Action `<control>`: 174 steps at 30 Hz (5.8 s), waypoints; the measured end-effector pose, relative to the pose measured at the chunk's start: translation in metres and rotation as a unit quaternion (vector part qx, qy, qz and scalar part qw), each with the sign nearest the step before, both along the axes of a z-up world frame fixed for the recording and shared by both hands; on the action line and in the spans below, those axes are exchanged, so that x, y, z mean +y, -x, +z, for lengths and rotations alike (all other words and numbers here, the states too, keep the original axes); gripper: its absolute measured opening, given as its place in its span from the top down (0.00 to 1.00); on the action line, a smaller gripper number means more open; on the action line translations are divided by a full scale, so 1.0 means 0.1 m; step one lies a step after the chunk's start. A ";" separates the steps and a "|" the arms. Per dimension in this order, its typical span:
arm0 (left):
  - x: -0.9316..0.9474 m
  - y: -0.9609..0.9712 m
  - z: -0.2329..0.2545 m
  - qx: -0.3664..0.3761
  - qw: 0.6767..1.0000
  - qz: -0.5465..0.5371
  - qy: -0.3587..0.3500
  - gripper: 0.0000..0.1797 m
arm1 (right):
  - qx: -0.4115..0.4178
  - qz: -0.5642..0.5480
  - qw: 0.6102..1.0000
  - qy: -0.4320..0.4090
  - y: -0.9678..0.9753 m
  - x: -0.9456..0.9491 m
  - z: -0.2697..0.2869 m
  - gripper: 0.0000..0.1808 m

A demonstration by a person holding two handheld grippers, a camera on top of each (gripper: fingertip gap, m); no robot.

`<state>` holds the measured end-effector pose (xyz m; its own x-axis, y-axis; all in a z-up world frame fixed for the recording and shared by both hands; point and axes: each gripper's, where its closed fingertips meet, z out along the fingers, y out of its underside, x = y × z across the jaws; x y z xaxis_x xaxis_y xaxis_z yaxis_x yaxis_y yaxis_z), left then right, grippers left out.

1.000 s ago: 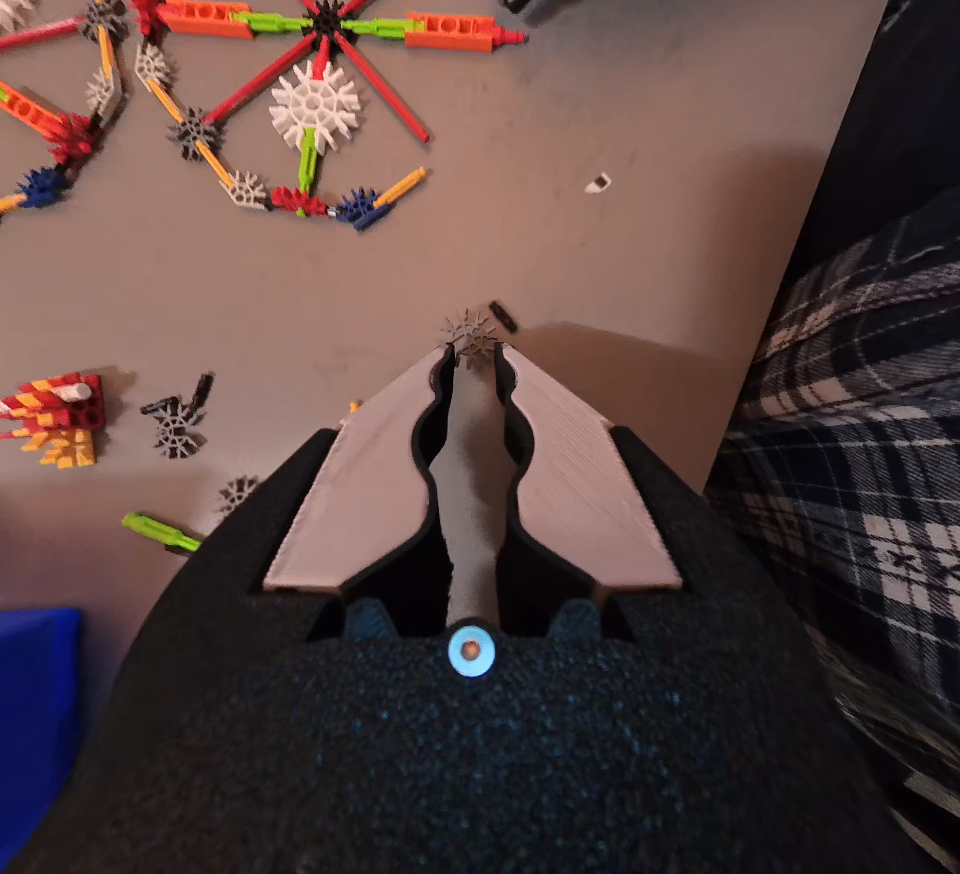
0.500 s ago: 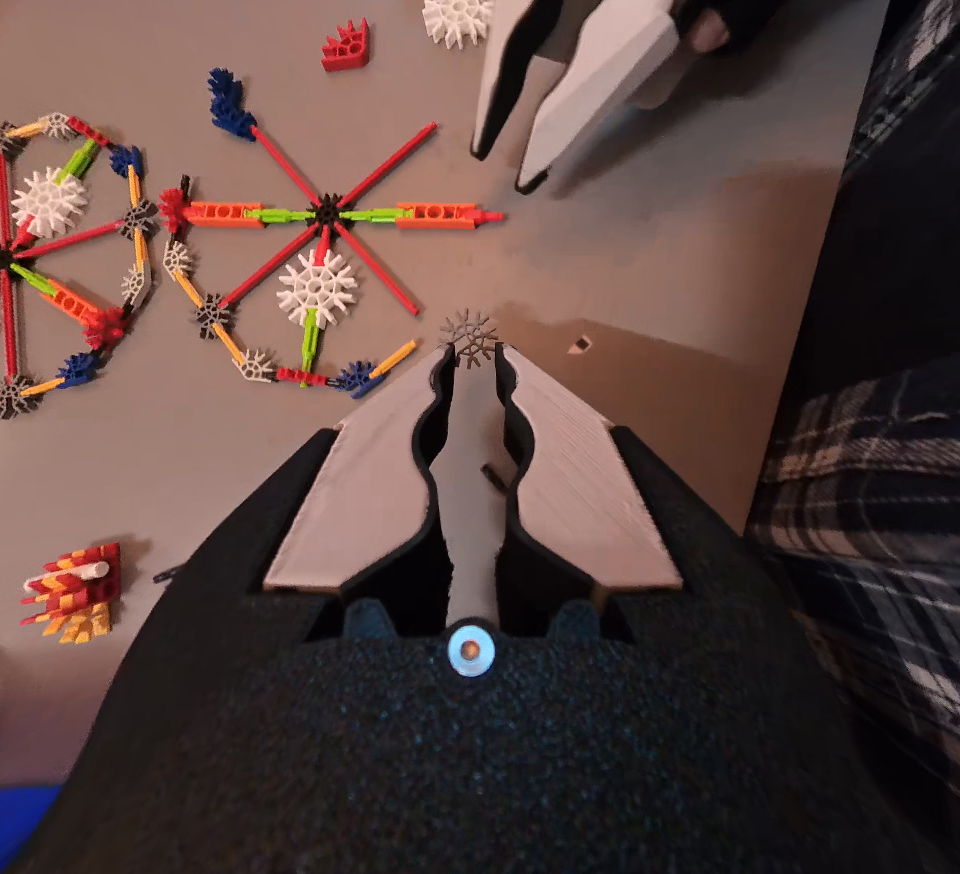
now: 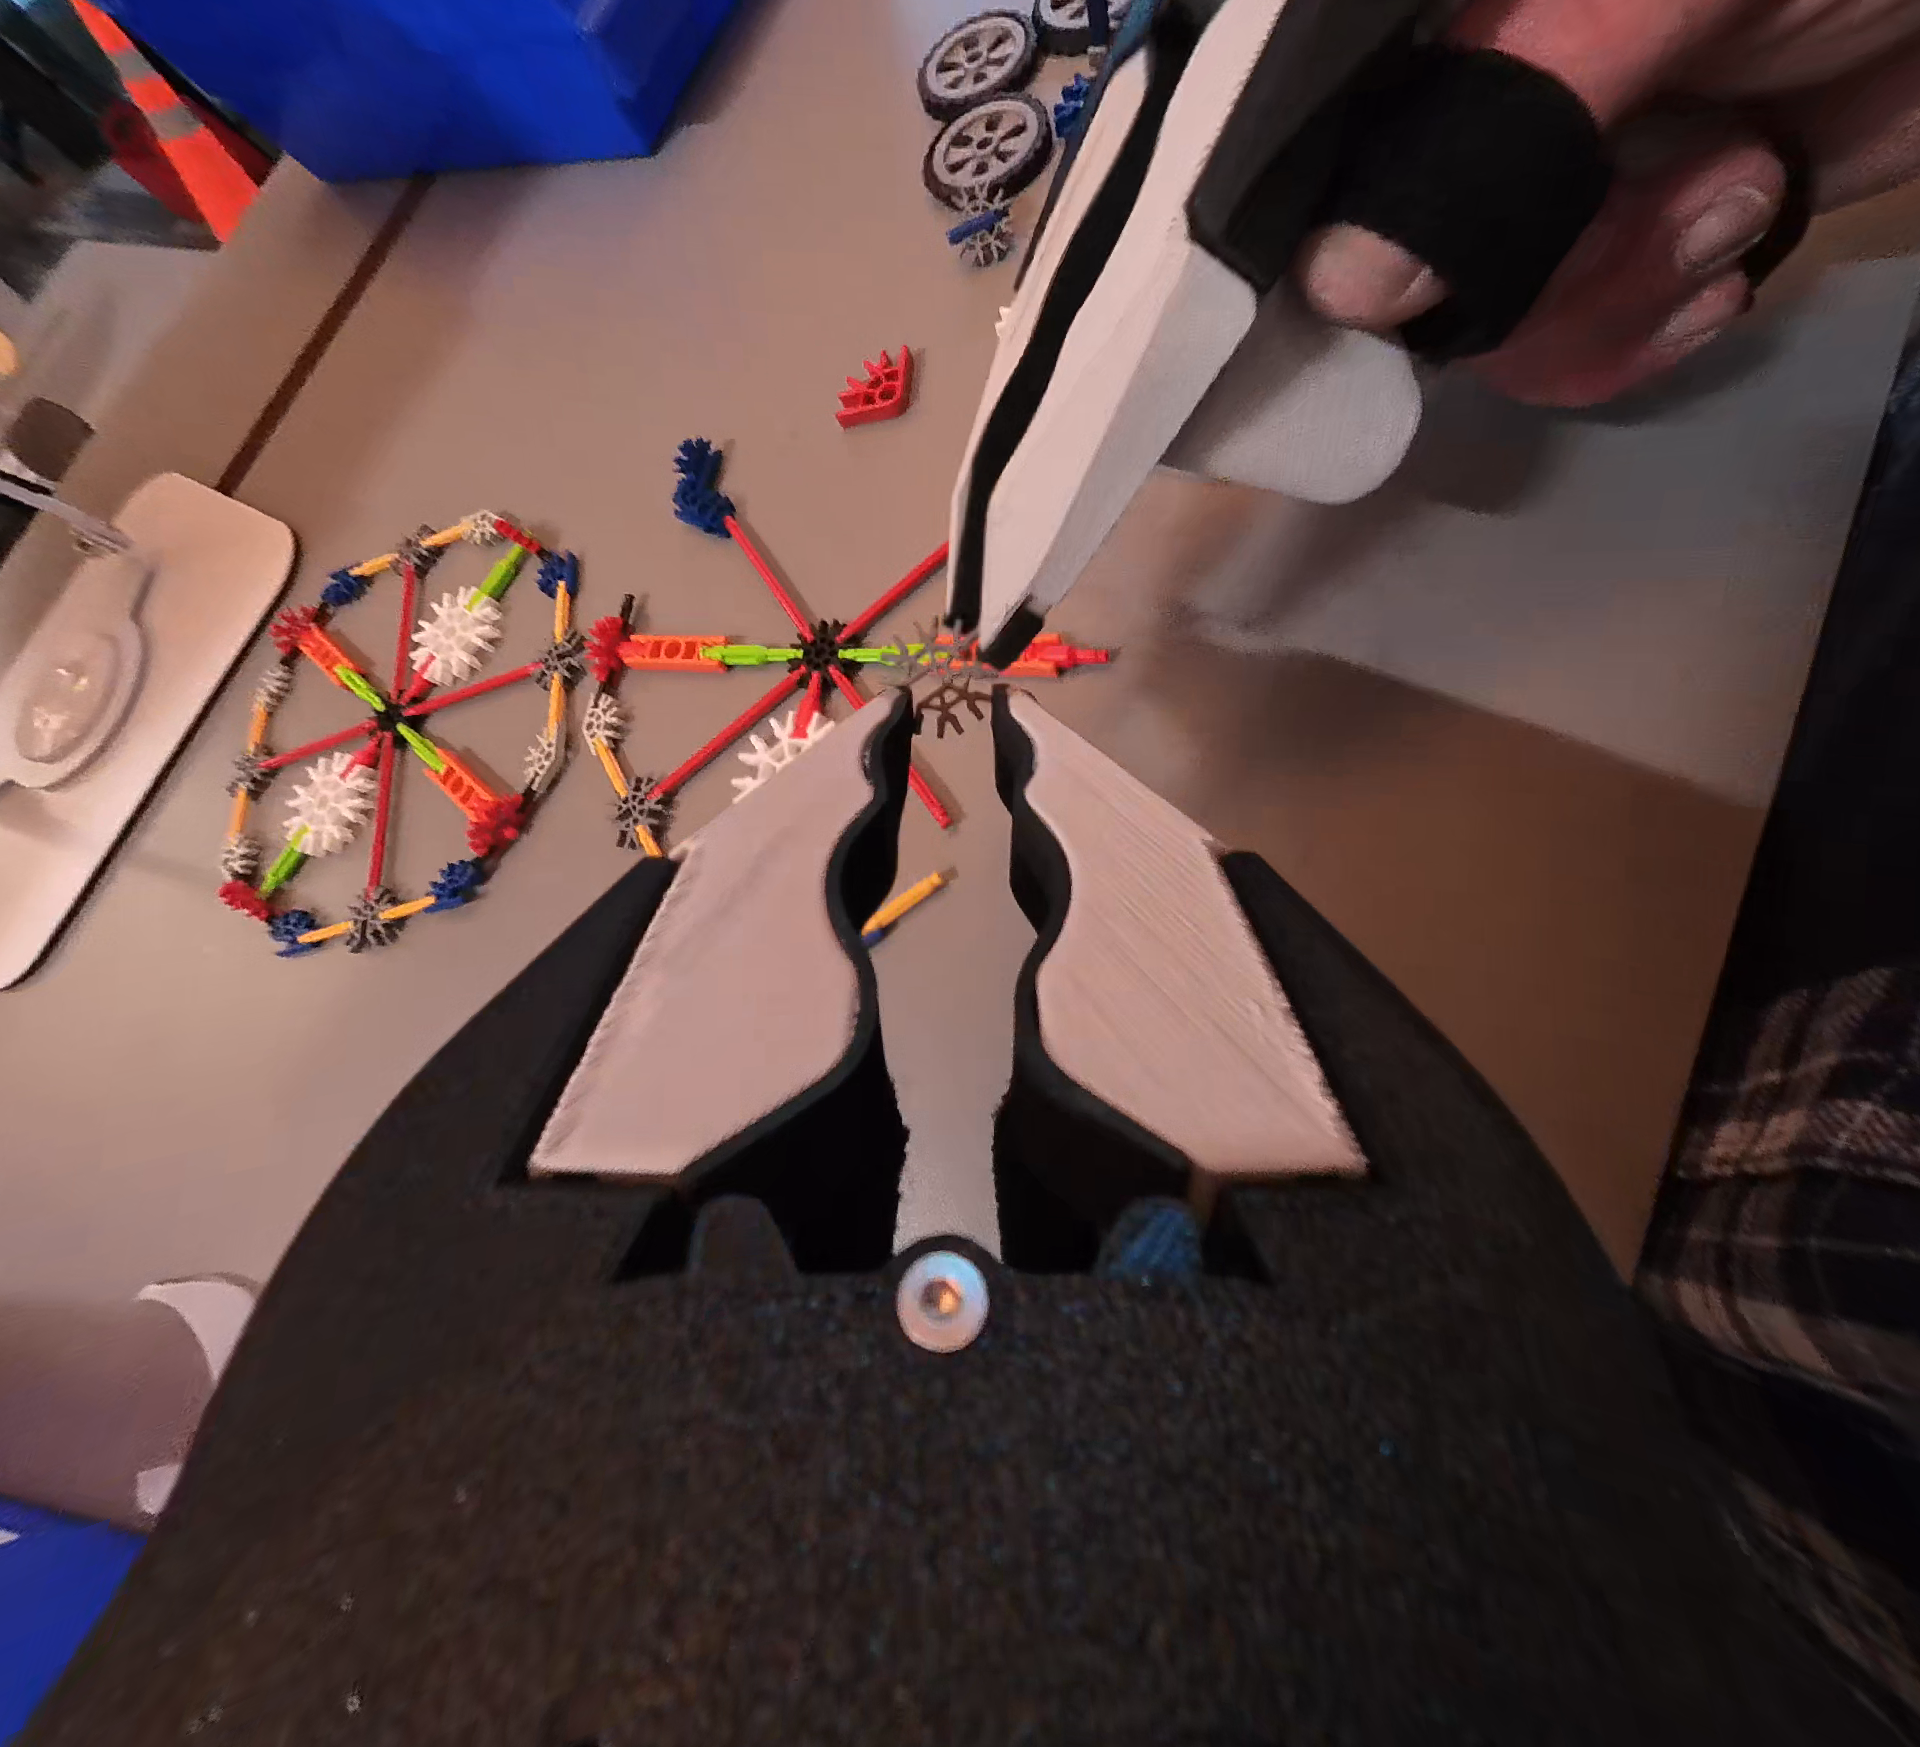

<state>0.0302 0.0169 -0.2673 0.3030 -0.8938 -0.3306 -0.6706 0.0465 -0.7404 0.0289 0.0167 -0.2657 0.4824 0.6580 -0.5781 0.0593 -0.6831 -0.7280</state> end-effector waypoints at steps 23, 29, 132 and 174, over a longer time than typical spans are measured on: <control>-0.29 -0.02 -0.03 -0.011 0.988 -0.064 0.141 0.93 | -0.214 0.214 0.940 -0.161 -0.07 -0.26 -0.11 0.99; -0.39 -0.04 -0.07 -0.013 0.982 -0.089 0.166 0.98 | -0.254 0.266 0.907 -0.204 -0.05 -0.38 -0.14 0.99; 0.11 0.40 -0.46 -0.024 0.974 0.045 0.222 0.99 | -0.325 0.258 0.888 -0.197 0.06 0.05 -0.45 0.86; 0.22 0.38 -0.53 0.020 0.983 -0.026 0.181 1.00 | -0.308 0.113 0.932 -0.155 0.20 0.02 -0.54 0.95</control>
